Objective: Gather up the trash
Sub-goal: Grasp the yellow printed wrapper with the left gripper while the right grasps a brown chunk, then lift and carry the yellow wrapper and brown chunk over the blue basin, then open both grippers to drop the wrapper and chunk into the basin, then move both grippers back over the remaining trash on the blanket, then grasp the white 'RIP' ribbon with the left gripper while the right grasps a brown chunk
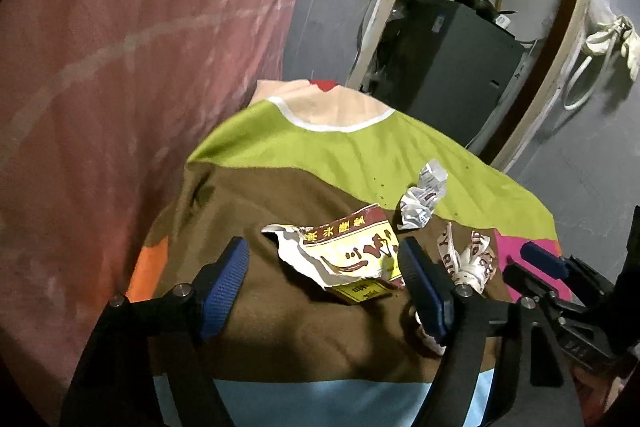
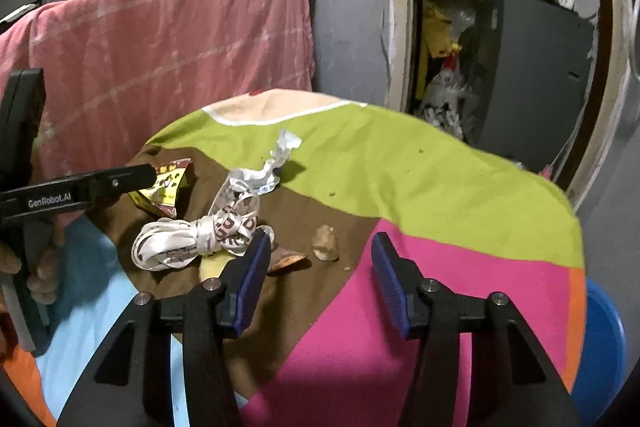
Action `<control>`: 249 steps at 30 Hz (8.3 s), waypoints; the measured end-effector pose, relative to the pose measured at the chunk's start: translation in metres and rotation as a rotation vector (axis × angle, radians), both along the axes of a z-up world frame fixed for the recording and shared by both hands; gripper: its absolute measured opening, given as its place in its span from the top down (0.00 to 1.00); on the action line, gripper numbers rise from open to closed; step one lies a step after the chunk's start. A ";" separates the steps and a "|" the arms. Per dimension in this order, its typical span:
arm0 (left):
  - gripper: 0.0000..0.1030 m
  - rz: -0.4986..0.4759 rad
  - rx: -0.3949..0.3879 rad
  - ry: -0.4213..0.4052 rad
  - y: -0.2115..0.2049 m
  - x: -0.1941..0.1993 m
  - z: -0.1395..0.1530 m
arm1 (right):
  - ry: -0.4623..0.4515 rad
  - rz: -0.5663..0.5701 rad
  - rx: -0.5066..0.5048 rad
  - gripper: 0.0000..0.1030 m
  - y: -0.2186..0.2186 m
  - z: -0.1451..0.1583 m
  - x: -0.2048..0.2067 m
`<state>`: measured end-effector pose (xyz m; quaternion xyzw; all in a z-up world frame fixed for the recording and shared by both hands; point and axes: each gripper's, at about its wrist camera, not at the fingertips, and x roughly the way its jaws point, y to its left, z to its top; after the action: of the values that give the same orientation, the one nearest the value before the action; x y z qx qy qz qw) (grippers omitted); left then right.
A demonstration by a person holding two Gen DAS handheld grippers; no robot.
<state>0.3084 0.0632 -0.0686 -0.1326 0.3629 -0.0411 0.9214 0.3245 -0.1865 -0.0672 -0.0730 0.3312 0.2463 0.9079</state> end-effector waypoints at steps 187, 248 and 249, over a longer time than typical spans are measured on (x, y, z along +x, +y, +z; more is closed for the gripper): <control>0.02 -0.054 0.046 -0.614 -0.074 -0.161 0.143 | -0.704 -0.329 0.260 0.00 -0.095 0.151 -0.206; 0.93 -0.273 -0.006 0.062 -0.068 -0.009 0.001 | 0.179 0.108 -0.006 0.74 0.017 -0.018 0.023; 0.94 -0.272 -0.006 0.059 -0.070 -0.010 0.002 | 0.179 0.108 -0.001 0.74 0.015 -0.017 0.022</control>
<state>0.2983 -0.0063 -0.0663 -0.0860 0.4045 -0.1626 0.8958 0.3463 -0.1710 -0.0846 -0.0687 0.4064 0.3002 0.8602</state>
